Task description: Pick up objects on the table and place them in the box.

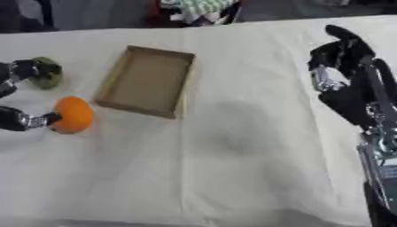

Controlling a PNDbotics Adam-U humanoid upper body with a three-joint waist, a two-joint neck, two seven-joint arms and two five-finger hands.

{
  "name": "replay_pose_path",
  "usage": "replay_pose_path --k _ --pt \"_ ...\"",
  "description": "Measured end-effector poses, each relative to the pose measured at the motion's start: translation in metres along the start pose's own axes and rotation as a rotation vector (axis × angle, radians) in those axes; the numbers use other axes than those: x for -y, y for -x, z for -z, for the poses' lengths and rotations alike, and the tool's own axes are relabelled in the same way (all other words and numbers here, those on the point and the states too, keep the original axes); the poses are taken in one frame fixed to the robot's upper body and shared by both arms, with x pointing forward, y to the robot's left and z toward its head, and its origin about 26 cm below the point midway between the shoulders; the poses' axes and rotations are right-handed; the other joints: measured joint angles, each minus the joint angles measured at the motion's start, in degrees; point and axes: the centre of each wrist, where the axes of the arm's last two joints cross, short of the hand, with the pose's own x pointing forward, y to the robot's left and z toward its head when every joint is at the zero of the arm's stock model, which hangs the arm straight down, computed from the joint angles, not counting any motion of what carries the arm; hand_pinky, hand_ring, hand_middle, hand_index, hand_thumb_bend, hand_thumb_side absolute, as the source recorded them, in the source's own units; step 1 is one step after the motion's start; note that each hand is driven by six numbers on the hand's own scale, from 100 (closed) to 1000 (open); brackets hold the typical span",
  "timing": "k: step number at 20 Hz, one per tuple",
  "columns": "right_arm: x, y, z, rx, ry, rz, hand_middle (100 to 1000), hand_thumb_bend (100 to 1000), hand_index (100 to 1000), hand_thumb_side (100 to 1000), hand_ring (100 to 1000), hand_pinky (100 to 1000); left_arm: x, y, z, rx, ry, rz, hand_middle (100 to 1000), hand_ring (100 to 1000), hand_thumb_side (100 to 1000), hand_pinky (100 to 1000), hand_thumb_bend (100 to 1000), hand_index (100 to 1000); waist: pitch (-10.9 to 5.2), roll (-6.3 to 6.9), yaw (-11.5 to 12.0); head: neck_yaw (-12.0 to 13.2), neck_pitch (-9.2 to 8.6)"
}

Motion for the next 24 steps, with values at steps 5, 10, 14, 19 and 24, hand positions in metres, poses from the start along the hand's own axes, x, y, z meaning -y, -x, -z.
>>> replay_pose_path --k 5,10,14,19,24 --pt "0.0 0.0 0.0 0.0 -0.001 0.0 618 100 913 461 631 743 0.005 0.009 0.015 -0.043 0.053 0.057 807 770 522 732 503 952 -0.02 -0.06 -0.1 0.1 0.0" --pt "-0.002 0.0 0.0 0.002 -0.007 0.002 618 100 913 461 631 743 0.016 0.014 0.03 -0.059 0.105 0.09 807 771 531 728 510 952 -0.02 -0.14 -0.2 0.2 0.0" --pt "-0.002 0.0 0.0 0.002 -0.008 0.002 618 100 913 460 630 743 0.025 0.018 0.037 -0.061 0.152 0.112 774 743 481 701 477 934 -0.02 -0.22 -0.3 0.2 0.0" --pt "-0.002 0.0 0.0 0.0 -0.008 0.002 618 100 913 459 630 743 0.031 0.022 0.039 -0.067 0.179 0.134 548 535 232 618 249 763 -0.02 -0.21 -0.3 0.2 0.0" --pt "-0.002 0.001 0.0 -0.004 -0.009 0.002 618 100 914 459 630 743 0.028 0.022 0.04 -0.073 0.111 0.124 365 382 152 520 150 577 -0.03 -0.21 -0.3 0.2 0.0"
